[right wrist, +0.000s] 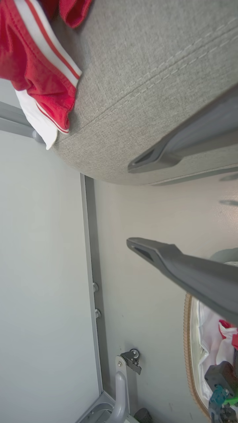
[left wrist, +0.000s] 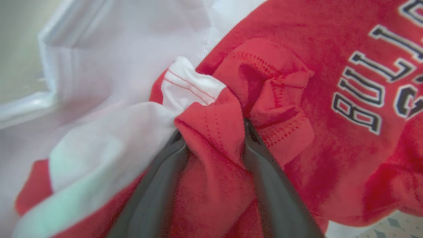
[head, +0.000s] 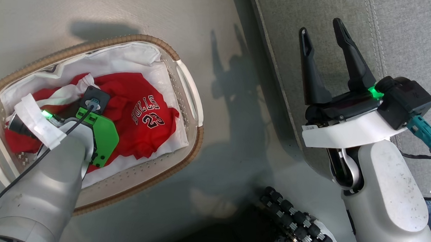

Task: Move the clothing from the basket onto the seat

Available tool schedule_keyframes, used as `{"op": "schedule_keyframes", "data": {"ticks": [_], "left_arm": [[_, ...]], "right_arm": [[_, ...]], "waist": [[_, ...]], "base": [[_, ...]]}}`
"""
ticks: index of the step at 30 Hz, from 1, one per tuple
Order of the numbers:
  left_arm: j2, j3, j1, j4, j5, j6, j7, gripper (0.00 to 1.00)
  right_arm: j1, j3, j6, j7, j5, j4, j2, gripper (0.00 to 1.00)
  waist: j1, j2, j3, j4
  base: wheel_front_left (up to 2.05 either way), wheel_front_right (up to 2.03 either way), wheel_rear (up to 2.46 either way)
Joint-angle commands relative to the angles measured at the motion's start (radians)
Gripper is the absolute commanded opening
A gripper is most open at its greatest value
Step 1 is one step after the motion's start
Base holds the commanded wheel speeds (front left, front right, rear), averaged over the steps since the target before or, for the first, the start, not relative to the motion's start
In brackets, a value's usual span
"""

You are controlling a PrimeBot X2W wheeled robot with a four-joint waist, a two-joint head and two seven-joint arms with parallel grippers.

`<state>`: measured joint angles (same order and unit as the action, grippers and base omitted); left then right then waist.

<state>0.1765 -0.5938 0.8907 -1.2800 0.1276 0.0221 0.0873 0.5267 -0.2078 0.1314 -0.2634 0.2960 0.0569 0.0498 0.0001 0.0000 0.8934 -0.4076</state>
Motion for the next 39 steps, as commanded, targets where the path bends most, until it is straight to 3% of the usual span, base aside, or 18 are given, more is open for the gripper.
{"op": "schedule_keyframes", "data": {"ticks": [1, 15, 25, 31, 39], "left_arm": [[-0.003, -0.003, -0.012, -0.002, 0.007, 0.004, 0.004, 0.00], [-0.069, -0.042, -0.060, 0.055, 0.023, 0.062, 0.159, 0.00], [-0.098, -0.073, -0.171, 0.290, 0.032, 0.089, 0.178, 0.00], [-0.074, -0.094, -0.242, 0.507, 0.037, 0.101, 0.179, 0.00], [0.000, -0.149, -0.261, 0.719, 0.055, 0.109, 0.179, 0.00]], "right_arm": [[0.013, 0.000, -0.001, -0.002, -0.002, -0.001, 0.001, 1.00], [-0.027, 0.030, -0.001, -0.002, -0.093, 0.046, 0.002, 1.00], [-0.122, 0.081, -0.001, -0.002, -0.202, 0.102, 0.002, 1.00], [-0.202, 0.089, -0.001, -0.002, -0.255, 0.137, 0.003, 1.00], [-0.284, 0.069, -0.001, -0.002, -0.286, 0.168, 0.003, 1.00]], "waist": [[-0.0001, 0.0000, -0.005, 0.004], [-0.0001, 0.0000, -0.167, 0.101], [-0.0001, 0.0000, -0.394, 0.225], [-0.0001, 0.0000, -0.547, 0.287], [-0.0001, 0.0000, -0.717, 0.316]], "base": [[0.00, 0.00, 0.00], [0.00, 0.00, 0.00], [0.00, 0.00, 0.00], [0.00, 0.00, 0.00], [0.00, 0.00, 0.00]]}}
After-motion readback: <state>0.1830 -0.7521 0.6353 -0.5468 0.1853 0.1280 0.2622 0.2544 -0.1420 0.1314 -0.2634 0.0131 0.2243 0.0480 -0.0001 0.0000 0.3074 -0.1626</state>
